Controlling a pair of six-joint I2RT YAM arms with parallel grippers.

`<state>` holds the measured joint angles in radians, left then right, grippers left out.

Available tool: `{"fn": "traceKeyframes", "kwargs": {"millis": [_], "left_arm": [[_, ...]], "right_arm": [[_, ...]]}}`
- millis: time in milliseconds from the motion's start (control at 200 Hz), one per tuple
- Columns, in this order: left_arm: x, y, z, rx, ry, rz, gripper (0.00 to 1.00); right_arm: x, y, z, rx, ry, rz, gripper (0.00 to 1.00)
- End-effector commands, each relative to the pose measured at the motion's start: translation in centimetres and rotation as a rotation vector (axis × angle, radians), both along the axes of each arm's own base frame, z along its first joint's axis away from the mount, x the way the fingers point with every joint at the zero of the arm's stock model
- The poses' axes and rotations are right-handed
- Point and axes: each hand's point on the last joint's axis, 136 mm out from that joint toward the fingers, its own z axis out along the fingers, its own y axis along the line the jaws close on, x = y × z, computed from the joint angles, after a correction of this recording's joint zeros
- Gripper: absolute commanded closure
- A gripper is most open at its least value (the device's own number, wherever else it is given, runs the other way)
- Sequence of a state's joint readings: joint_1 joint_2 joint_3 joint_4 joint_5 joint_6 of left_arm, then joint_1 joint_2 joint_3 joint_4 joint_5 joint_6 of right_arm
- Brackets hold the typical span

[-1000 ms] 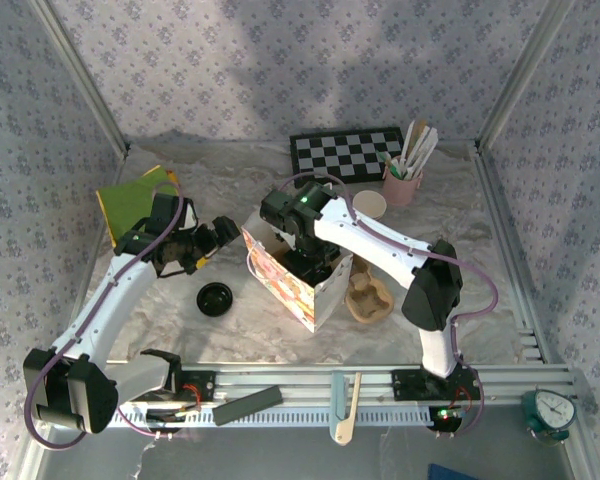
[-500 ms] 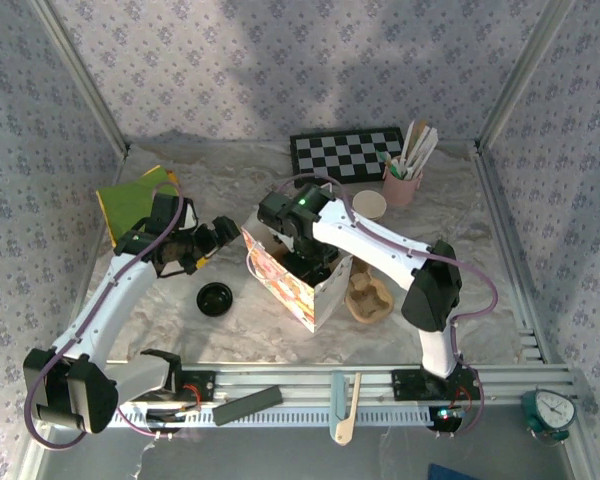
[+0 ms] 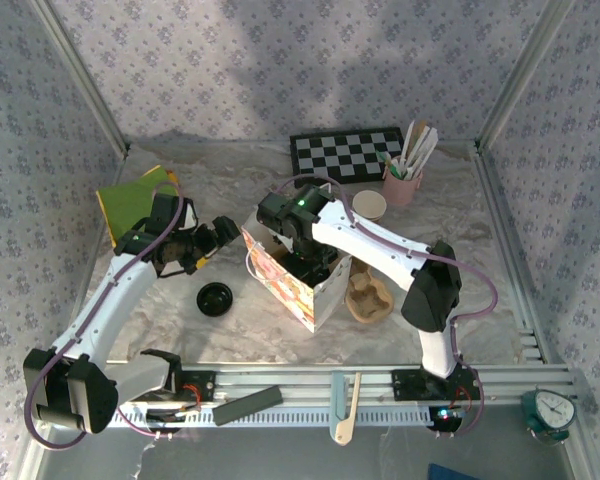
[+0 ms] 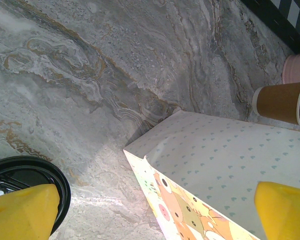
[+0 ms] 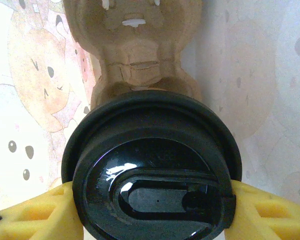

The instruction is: Pack the takeout coffee

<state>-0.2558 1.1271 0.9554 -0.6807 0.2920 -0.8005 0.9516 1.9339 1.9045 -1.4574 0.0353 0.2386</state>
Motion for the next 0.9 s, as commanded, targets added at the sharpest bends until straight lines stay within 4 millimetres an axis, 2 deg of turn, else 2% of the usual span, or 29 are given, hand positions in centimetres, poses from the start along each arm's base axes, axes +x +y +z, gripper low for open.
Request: {"fn": "traceKeyframes", "kwargs": {"millis": [0,895], "left_arm": [[-0.03,-0.29,1.27,-0.009,-0.030,-0.018,0.00],[0.00,-0.29,1.31,-0.010,-0.032,-0.017,0.00]], "right_arm": [[-0.32,0.22,0.27,0.012,0.011,-0.010,0.40],[-0.30,-0.34,-0.30,0.009,0.022,-0.023,0.41]]}}
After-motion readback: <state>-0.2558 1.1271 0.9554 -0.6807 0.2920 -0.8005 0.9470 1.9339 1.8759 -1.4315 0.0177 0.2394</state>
